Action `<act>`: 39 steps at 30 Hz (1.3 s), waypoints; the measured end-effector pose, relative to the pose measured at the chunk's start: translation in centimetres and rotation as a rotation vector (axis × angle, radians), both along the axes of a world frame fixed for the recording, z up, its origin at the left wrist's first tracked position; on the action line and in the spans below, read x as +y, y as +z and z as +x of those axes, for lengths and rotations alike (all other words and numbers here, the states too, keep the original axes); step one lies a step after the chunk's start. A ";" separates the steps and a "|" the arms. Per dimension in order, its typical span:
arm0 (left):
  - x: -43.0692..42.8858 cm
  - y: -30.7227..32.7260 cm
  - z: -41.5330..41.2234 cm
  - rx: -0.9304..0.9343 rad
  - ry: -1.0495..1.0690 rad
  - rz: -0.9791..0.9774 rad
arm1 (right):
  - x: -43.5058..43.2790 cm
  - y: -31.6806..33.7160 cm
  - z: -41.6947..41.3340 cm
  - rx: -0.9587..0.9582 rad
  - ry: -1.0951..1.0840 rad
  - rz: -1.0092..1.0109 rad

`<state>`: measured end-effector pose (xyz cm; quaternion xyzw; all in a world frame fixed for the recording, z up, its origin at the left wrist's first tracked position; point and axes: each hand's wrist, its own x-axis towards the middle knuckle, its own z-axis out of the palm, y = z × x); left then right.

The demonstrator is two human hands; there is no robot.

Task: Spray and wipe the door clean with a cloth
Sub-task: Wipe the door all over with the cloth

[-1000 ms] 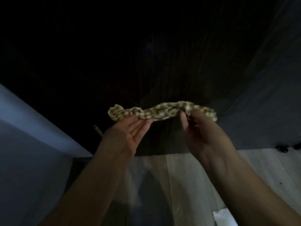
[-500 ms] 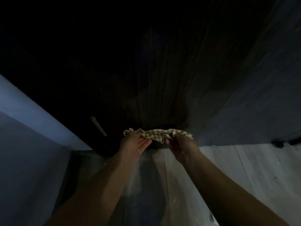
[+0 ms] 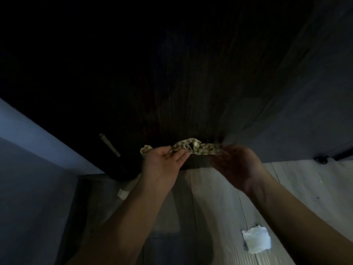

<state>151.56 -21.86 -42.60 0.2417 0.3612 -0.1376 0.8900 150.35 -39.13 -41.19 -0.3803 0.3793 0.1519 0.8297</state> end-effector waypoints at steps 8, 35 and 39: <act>-2.0 -5.1 0.5 0.131 -0.032 0.136 | -2.2 -0.9 -0.8 0.013 -0.114 0.000; 3.0 5.8 -0.1 -0.123 -0.039 -0.101 | -0.6 -3.5 1.3 0.011 -0.443 0.027; 4.2 10.0 -0.2 -0.178 0.027 -0.057 | -0.1 -0.9 1.6 0.012 -0.412 0.071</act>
